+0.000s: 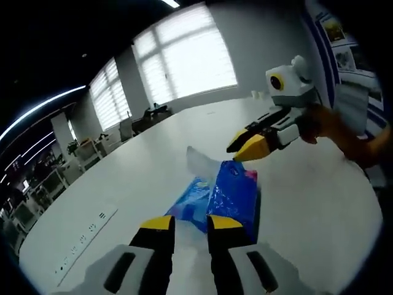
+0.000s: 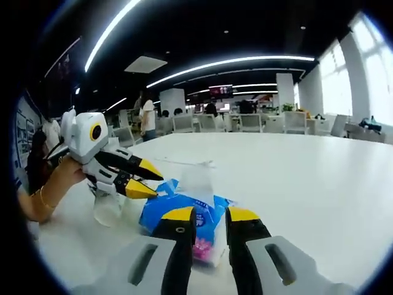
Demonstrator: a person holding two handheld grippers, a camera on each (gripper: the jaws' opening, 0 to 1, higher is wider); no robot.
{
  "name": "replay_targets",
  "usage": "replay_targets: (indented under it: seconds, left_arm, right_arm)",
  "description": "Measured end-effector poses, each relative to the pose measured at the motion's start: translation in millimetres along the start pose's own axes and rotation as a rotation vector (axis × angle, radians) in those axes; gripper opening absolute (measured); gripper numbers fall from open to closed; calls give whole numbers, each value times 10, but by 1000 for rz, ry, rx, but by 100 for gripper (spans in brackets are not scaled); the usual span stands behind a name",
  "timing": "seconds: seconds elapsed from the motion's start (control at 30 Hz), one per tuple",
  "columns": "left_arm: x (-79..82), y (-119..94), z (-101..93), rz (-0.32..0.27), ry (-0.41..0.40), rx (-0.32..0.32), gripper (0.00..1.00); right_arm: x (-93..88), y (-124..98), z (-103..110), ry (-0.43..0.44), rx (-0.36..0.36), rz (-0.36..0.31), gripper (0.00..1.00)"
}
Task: Arrange the tabletop items into an orderly group along one side of the table until the central work area is clear of visible clutter.
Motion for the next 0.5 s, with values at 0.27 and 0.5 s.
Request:
replay_targets:
  seconds: [0.27, 0.5]
  left_arm:
    - [82, -72, 5, -40, -29, -17, 21]
    - [253, -228, 14, -87, -31, -7, 22]
  right_arm:
    - [22, 1, 16, -3, 6, -17, 17]
    - [45, -12, 23, 0, 5, -29, 17]
Point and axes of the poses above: the point that each gripper's makers call its tool centre point, and the gripper's own axes: y roughly forward along the fingers, z roughly to its left, x roughly out of its top, the point moved 5 cm from there along -y, roughly backward along the fingers, and after that the axes turned 7 degrees about y, right-handed, at the moved point
